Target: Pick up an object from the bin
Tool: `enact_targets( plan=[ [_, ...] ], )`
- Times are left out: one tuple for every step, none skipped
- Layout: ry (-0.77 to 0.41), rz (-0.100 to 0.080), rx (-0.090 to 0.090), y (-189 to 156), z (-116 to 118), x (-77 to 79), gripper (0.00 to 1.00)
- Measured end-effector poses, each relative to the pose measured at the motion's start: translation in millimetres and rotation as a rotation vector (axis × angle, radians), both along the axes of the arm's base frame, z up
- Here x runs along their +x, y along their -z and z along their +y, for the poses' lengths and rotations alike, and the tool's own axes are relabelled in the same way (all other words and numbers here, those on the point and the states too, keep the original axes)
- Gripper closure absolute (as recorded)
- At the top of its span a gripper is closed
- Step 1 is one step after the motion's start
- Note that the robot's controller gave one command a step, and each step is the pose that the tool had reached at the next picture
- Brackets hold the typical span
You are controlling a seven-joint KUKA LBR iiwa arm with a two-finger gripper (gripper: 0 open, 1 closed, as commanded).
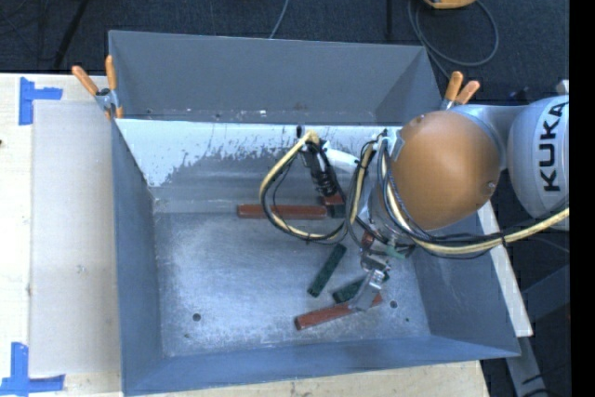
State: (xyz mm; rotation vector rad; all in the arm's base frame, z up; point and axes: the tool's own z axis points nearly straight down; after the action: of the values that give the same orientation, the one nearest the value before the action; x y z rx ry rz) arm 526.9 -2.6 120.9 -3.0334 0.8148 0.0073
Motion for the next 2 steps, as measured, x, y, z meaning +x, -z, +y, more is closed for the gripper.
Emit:
enact_targets(
  plan=[
    [-0.093,0.005,-0.001,6.9,2.8,-42.4,0.0],
    [-0.051,-0.001,0.0,-12.9,7.6,-41.0,0.0]
  ],
)
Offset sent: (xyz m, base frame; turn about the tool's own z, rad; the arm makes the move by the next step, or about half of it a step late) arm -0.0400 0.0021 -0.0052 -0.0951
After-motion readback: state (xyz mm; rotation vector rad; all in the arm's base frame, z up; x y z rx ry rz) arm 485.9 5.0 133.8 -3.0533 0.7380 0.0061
